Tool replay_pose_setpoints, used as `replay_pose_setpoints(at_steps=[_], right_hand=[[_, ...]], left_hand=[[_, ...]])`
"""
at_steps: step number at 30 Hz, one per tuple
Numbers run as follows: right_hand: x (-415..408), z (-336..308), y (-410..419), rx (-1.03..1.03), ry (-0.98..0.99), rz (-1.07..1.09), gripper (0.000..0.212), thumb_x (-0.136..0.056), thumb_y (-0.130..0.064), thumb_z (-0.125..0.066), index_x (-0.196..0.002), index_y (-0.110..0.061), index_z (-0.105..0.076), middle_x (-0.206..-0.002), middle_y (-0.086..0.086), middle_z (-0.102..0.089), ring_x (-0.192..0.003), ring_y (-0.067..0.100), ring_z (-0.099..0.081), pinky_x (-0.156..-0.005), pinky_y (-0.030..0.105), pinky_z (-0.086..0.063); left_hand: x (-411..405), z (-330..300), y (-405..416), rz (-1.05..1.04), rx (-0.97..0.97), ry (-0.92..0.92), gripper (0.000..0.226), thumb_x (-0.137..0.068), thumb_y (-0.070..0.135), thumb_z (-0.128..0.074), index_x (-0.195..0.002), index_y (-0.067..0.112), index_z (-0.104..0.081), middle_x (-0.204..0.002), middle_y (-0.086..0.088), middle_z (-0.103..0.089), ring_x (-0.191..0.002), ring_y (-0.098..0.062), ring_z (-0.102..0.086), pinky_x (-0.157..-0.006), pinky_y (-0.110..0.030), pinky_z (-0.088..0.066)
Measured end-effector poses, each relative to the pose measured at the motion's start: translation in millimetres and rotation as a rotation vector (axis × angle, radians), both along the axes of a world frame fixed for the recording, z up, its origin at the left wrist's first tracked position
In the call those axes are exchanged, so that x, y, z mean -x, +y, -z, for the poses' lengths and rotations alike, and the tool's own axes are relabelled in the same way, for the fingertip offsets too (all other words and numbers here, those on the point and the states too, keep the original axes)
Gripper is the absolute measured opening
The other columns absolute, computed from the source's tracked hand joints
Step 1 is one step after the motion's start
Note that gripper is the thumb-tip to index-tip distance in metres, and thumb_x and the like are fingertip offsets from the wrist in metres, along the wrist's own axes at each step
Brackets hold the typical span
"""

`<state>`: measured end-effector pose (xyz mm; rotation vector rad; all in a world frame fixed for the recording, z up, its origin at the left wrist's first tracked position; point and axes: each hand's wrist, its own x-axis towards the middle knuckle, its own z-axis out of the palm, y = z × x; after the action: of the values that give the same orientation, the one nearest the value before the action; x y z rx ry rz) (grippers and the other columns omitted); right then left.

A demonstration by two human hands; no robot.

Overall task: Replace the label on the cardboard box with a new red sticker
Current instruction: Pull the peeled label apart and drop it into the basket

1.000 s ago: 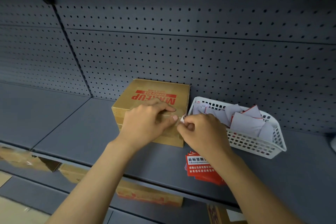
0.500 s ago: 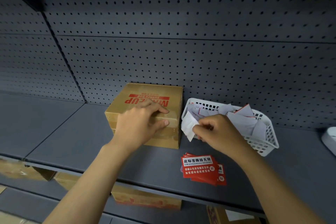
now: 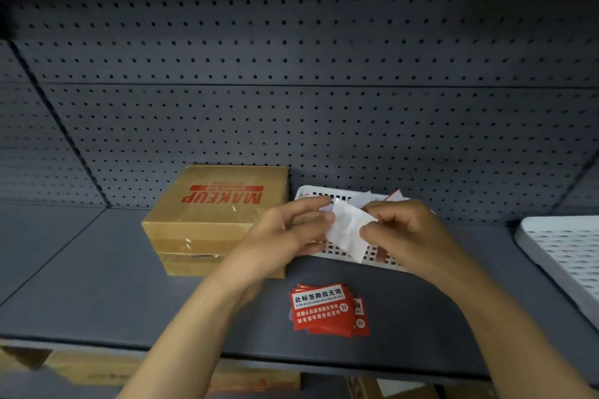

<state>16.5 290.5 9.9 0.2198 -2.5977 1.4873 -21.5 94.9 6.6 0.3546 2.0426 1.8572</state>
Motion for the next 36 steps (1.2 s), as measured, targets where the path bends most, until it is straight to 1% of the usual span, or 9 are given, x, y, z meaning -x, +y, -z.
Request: replay_pose_setpoints(at_steps=[5, 7, 10, 14, 17, 22, 26, 30, 36], right_hand=[[-14, -5, 22, 0.025, -0.039, 0.153, 0.027, -0.086, -0.011, -0.063, -0.074, 0.012, -0.066, -0.063, 0.018, -0.065, -0.049, 0.008, -0.049, -0.052, 0.023, -0.038], [-18, -6, 22, 0.033, -0.041, 0.18, 0.023, -0.087, -0.012, -0.063, -0.073, 0.006, -0.07, -0.062, 0.009, -0.072, -0.044, 0.002, -0.049, -0.048, 0.018, -0.037], [-18, -5, 20, 0.035, 0.014, 0.253, 0.026, -0.085, -0.025, -0.068, -0.066, -0.008, -0.07, -0.065, 0.011, -0.073, -0.05, 0.012, -0.058, -0.053, 0.027, -0.043], [-19, -3, 23, -0.031, 0.061, 0.341, 0.023, -0.079, -0.03, -0.066, -0.064, -0.013, -0.067, -0.061, -0.004, -0.069, -0.06, 0.031, -0.065, -0.056, 0.035, -0.047], [-20, -2, 22, -0.048, 0.073, 0.333, 0.02, -0.078, -0.032, -0.066, -0.067, -0.016, -0.069, -0.063, -0.009, -0.069, -0.055, 0.021, -0.06, -0.057, 0.033, -0.046], [-18, -1, 20, 0.076, 0.043, 0.266, 0.024, -0.087, -0.034, -0.069, -0.071, -0.016, -0.072, -0.07, 0.003, -0.074, -0.059, 0.015, -0.064, -0.064, 0.041, -0.055], [-15, 3, 22, 0.09, 0.018, 0.199, 0.025, -0.089, -0.047, -0.065, -0.081, -0.026, -0.076, -0.069, -0.01, -0.072, -0.058, 0.004, -0.061, -0.058, 0.02, -0.048], [-13, 5, 19, 0.031, 0.023, 0.185, 0.03, -0.09, -0.054, -0.053, -0.078, -0.035, -0.071, -0.064, -0.022, -0.069, -0.058, -0.003, -0.06, -0.057, 0.013, -0.045], [-7, 12, 17, 0.158, 0.044, 0.299, 0.011, -0.087, -0.043, -0.071, -0.093, -0.035, -0.067, -0.087, -0.007, -0.075, -0.064, 0.002, -0.069, -0.057, 0.022, -0.052]], left_hand=[[-1, -2, 21, -0.09, -0.095, 0.1, 0.019, -0.077, 0.008, -0.08, -0.081, 0.026, -0.079, -0.077, 0.004, -0.078, -0.065, -0.006, -0.072, -0.062, -0.016, -0.056], [-3, 3, 34, -0.119, -0.005, 0.268, 0.02, -0.076, 0.009, -0.082, -0.078, 0.029, -0.08, -0.074, 0.007, -0.079, -0.064, -0.006, -0.072, -0.065, -0.019, -0.056], [-13, 7, 51, -0.061, 0.054, 0.446, 0.021, -0.08, 0.005, -0.077, -0.086, 0.024, -0.081, -0.079, 0.007, -0.08, -0.074, -0.007, -0.075, -0.073, -0.019, -0.057], [-17, 9, 60, -0.117, -0.099, 0.267, 0.018, -0.085, 0.004, -0.073, -0.085, 0.021, -0.079, -0.081, 0.001, -0.08, -0.082, -0.017, -0.076, -0.076, -0.022, -0.058], [-18, 8, 63, -0.122, -0.161, 0.153, 0.02, -0.086, 0.005, -0.071, -0.08, 0.023, -0.077, -0.08, -0.003, -0.078, -0.085, -0.025, -0.077, -0.078, -0.028, -0.06], [-20, 6, 61, -0.058, -0.169, 0.159, 0.018, -0.09, 0.009, -0.067, -0.086, 0.023, -0.078, -0.08, 0.004, -0.077, -0.086, -0.015, -0.076, -0.082, -0.029, -0.06], [-17, 7, 58, -0.048, -0.206, 0.097, 0.016, -0.093, 0.014, -0.064, -0.1, 0.014, -0.077, -0.089, 0.002, -0.079, -0.094, -0.015, -0.075, -0.084, -0.027, -0.059], [-12, 12, 60, -0.14, -0.263, 0.024, 0.024, -0.085, 0.021, -0.073, -0.107, 0.013, -0.072, -0.083, -0.007, -0.08, -0.086, -0.019, -0.077, -0.089, -0.034, -0.058], [-8, 20, 57, -0.228, -0.314, 0.072, 0.014, -0.089, 0.017, -0.069, -0.1, 0.015, -0.076, -0.084, -0.009, -0.08, -0.078, -0.016, -0.072, -0.083, -0.031, -0.056]])
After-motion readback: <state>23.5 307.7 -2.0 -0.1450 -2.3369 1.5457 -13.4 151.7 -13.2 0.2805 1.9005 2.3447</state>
